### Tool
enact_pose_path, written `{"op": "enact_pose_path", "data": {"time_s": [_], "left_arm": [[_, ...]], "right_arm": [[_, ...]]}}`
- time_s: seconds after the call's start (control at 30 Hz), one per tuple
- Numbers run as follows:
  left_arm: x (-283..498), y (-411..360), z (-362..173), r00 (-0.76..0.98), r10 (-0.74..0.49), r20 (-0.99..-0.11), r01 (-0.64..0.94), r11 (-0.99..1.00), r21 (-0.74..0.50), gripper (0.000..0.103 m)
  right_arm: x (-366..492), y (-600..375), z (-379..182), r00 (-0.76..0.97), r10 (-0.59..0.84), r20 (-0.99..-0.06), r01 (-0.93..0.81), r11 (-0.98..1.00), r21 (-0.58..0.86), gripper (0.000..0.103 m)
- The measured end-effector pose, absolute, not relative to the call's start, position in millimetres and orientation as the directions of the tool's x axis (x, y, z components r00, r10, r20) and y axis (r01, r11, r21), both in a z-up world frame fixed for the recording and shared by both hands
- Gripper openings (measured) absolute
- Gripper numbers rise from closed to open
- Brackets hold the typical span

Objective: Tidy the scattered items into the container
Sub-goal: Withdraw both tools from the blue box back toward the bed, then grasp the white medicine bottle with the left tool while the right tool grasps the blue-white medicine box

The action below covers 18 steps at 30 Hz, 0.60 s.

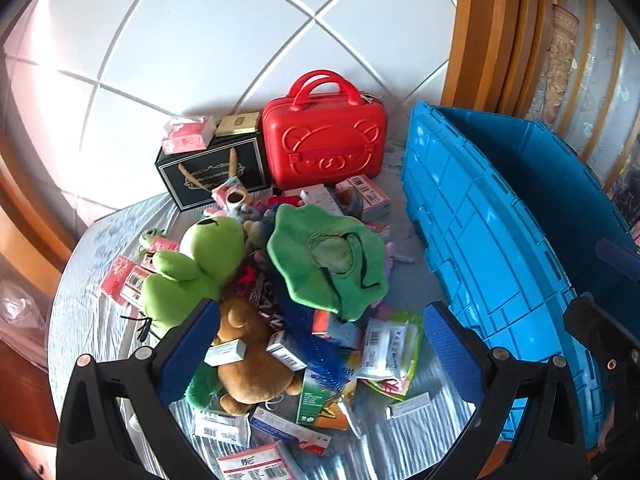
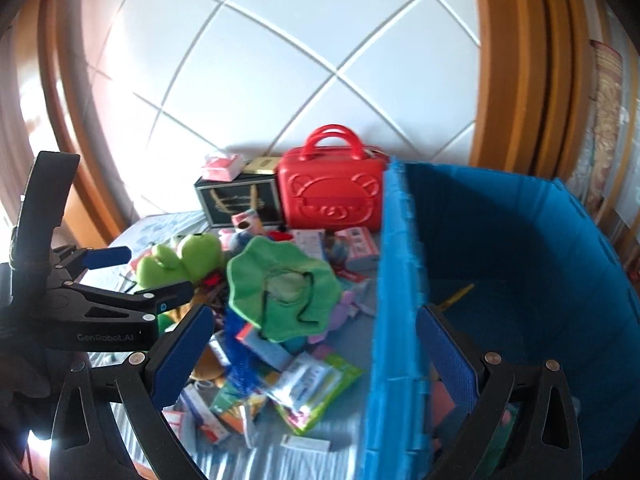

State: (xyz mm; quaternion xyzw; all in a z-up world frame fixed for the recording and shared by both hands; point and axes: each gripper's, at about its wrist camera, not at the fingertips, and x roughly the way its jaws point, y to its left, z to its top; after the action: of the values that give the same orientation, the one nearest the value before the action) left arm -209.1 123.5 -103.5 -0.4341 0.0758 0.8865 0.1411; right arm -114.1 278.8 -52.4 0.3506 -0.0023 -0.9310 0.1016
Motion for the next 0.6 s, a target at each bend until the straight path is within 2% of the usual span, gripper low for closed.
{"op": "enact_pose_path", "data": {"time_s": [0.27,0.6], "left_arm": [[-205,51,-134,-0.561,0.136,-0.816,-0.258,-0.966,0.017,0.103],[-186,-53,-196,-0.469,0.034,-0.883,-0.108,-0.994,0.019,0.103]], "right_arm": [[-120,216,-77,-0.687,-0.262,-0.677,0.279,-0.956,0.088,0.102],[-128,165,-146,-0.585,-0.278,-0.762,0.34,-0.937,0.081,0.102]]}}
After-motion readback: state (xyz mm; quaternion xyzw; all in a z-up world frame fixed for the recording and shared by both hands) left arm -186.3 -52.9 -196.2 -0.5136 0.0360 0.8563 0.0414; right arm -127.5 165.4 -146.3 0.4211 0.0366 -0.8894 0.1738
